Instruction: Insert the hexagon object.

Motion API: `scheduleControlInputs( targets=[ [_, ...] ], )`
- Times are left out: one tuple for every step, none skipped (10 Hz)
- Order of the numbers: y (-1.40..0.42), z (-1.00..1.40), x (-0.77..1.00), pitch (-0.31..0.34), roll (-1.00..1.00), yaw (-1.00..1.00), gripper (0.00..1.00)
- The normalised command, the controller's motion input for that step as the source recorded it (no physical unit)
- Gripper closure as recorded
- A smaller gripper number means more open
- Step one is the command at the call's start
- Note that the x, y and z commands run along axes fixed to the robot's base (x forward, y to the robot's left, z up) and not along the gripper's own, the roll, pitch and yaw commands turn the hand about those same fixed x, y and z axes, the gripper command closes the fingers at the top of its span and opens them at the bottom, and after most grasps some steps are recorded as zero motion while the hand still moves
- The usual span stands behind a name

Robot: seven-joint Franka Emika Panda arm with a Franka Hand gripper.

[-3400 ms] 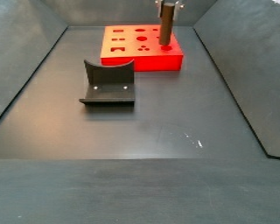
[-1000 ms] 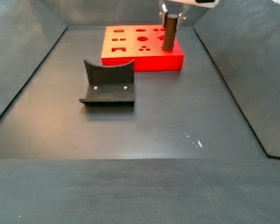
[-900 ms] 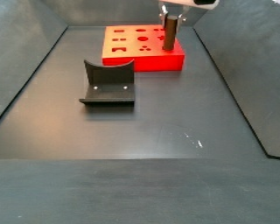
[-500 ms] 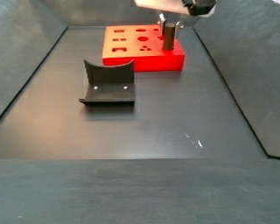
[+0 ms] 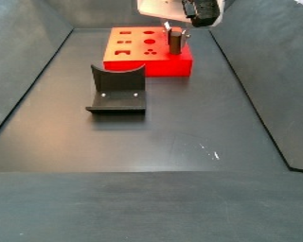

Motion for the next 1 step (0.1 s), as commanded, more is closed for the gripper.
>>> scheduleControlInputs(
  targets=[
    [0.00,0.00,0.00,0.000,0.00,0.00,1.00]
  ],
)
